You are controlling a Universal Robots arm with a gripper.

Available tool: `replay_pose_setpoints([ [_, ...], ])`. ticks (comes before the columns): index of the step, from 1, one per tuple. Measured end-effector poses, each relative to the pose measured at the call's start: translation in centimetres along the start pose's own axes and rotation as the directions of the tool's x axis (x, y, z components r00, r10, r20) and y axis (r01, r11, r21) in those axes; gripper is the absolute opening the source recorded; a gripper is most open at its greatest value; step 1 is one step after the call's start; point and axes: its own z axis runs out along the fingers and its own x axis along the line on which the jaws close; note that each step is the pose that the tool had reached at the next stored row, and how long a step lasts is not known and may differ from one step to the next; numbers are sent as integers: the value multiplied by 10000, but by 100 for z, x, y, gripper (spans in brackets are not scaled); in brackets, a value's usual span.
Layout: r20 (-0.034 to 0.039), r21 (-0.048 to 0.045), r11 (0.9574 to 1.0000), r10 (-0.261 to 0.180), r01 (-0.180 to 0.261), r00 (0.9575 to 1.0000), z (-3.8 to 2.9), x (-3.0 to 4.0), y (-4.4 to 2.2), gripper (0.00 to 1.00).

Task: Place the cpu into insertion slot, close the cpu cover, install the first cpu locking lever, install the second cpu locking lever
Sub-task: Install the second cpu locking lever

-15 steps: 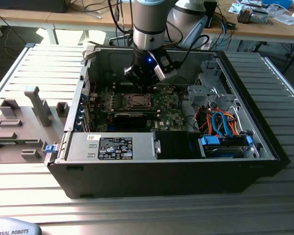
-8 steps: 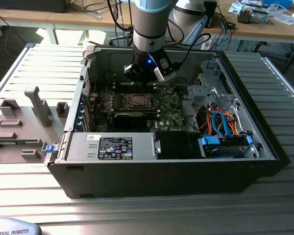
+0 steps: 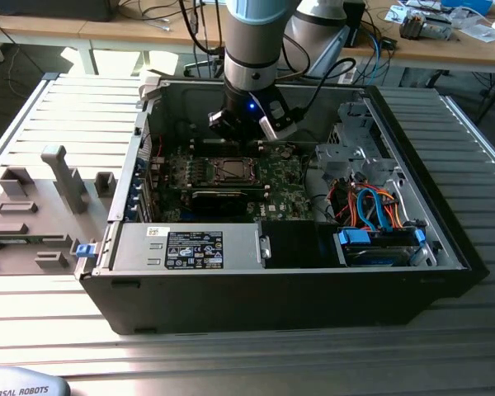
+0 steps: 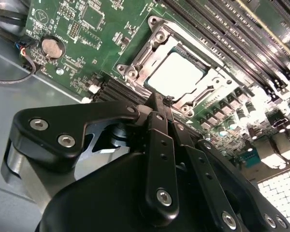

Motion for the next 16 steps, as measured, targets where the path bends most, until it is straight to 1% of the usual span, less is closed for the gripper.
replay_pose_setpoints([
  [5,0,1,10000,1,-1,10000,-6,4,-34,11],
  [6,0,10,10000,1,-1,10000,-6,4,-35,11],
  [7,-5,47,10000,-1,1,10000,-6,3,-36,11],
  [8,-7,59,10000,0,0,10000,-6,4,-37,11],
  [11,-6,59,10000,-1,1,10000,-8,5,-50,11],
  [16,-6,59,10000,1,-1,10000,-14,9,-90,11],
])
